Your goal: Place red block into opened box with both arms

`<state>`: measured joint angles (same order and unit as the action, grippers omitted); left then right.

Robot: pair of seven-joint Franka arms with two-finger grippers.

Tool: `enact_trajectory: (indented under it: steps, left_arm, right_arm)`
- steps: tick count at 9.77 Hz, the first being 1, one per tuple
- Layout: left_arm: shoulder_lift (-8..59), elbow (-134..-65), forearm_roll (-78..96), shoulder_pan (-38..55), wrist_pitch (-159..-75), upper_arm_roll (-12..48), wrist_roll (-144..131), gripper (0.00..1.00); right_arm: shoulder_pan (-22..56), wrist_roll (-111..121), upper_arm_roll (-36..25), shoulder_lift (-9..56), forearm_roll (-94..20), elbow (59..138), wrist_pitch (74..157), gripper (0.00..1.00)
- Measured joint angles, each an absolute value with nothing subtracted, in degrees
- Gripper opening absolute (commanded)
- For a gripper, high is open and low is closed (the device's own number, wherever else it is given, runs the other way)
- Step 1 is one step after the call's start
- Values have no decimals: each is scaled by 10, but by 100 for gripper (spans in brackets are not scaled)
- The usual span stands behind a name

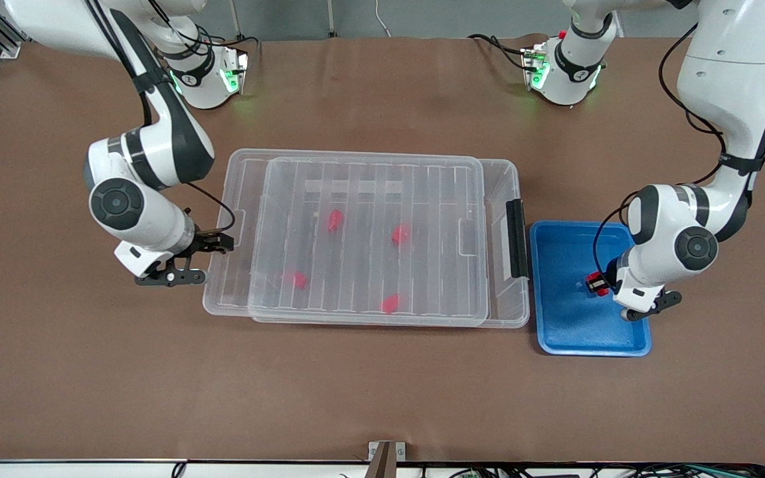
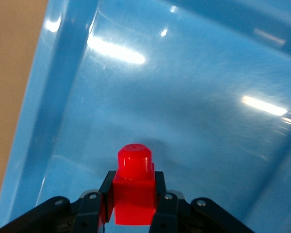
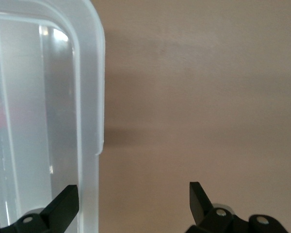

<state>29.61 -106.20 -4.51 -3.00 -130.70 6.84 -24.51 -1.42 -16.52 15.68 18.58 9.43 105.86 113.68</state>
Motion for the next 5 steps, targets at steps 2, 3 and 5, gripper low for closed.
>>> enact_trajectory:
  steps: [2, 3, 5]
  left_arm:
    - [239, -1020, -45, -31, -1213, 114, -237, 0]
    - [210, -1009, -45, -30, -1179, 149, -244, 0]
    - [169, -1008, -44, -27, -1142, 223, -314, 0]
  right_arm:
    - [-34, -144, 157, 182, 95, 1058, 1120, 100]
    - [-40, -134, 156, 181, 96, 1058, 1114, 100]
    - [-53, -104, 155, 179, 99, 1057, 1104, 100]
